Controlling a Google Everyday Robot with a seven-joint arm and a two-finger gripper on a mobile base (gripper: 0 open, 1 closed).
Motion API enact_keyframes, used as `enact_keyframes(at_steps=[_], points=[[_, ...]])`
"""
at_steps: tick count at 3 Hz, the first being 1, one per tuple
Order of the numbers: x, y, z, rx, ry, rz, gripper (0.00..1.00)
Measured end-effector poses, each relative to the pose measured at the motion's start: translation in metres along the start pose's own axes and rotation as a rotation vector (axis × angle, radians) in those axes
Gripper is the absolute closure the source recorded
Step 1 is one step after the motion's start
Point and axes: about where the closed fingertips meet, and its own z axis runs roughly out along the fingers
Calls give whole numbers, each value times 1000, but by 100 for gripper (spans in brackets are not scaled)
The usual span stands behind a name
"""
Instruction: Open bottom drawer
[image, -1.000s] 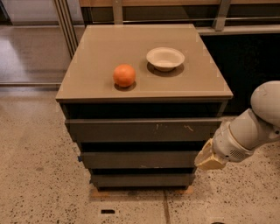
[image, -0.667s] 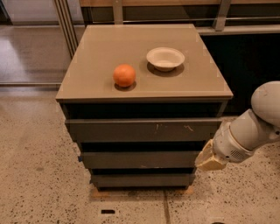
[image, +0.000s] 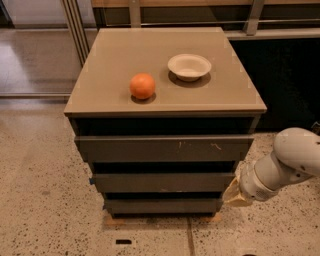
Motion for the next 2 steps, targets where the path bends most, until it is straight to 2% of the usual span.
enact_keyframes(at_steps=[1, 2], points=[[28, -60, 64, 77, -33, -8, 100], [45, -105, 124, 107, -96, 7, 100]])
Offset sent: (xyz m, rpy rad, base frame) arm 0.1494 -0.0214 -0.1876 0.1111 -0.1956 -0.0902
